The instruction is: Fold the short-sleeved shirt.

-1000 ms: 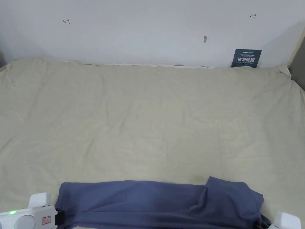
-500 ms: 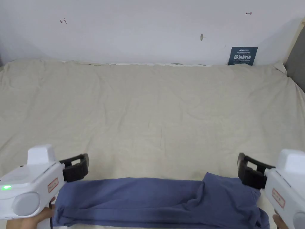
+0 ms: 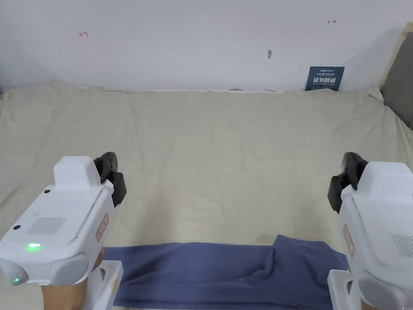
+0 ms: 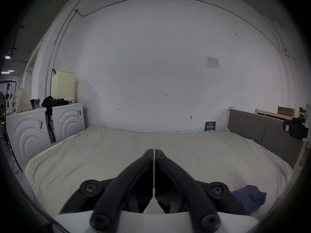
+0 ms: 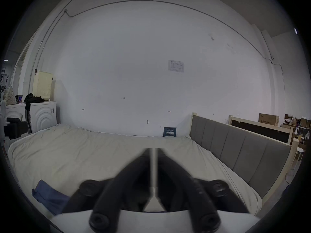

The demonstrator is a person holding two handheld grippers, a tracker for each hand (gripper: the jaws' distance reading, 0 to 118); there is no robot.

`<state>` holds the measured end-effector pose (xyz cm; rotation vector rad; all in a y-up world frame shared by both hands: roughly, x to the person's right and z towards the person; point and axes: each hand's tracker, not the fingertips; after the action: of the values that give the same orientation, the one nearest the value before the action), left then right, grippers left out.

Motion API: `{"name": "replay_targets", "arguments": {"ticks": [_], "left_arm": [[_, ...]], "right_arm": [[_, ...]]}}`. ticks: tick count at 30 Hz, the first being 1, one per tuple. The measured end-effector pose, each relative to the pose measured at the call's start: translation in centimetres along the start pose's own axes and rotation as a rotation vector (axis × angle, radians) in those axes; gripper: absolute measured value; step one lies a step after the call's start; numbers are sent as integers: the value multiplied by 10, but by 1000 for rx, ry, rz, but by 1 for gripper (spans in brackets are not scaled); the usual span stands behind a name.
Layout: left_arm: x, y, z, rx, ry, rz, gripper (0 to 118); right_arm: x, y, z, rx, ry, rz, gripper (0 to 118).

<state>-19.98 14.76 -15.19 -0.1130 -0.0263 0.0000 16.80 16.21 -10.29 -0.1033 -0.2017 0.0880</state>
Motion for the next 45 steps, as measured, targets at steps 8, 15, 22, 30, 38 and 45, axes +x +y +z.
{"name": "replay_targets", "arguments": {"ticks": [8,15,22,30,38,45], "left_arm": [[-12,-4,-11,-100,-28,15,0],[-69,-31,-43,-453,-234,347,0],[-151,-86,-56,-663,-244,554,0],[-209,-140,-61,-792,-184,604,32],[-221,-185,-81,-896,-212,689,109],[-218,-200,-83,-883,-309,681,76]], "right_arm": [[0,-2,-4,-6,-10,-14,1],[-6,-8,-10,-29,11,-2,2],[-18,-20,-20,-82,24,5,2],[-40,-30,-39,-133,42,30,2],[-60,-38,-54,-175,54,50,2],[-65,-47,-60,-205,50,53,2]]}}
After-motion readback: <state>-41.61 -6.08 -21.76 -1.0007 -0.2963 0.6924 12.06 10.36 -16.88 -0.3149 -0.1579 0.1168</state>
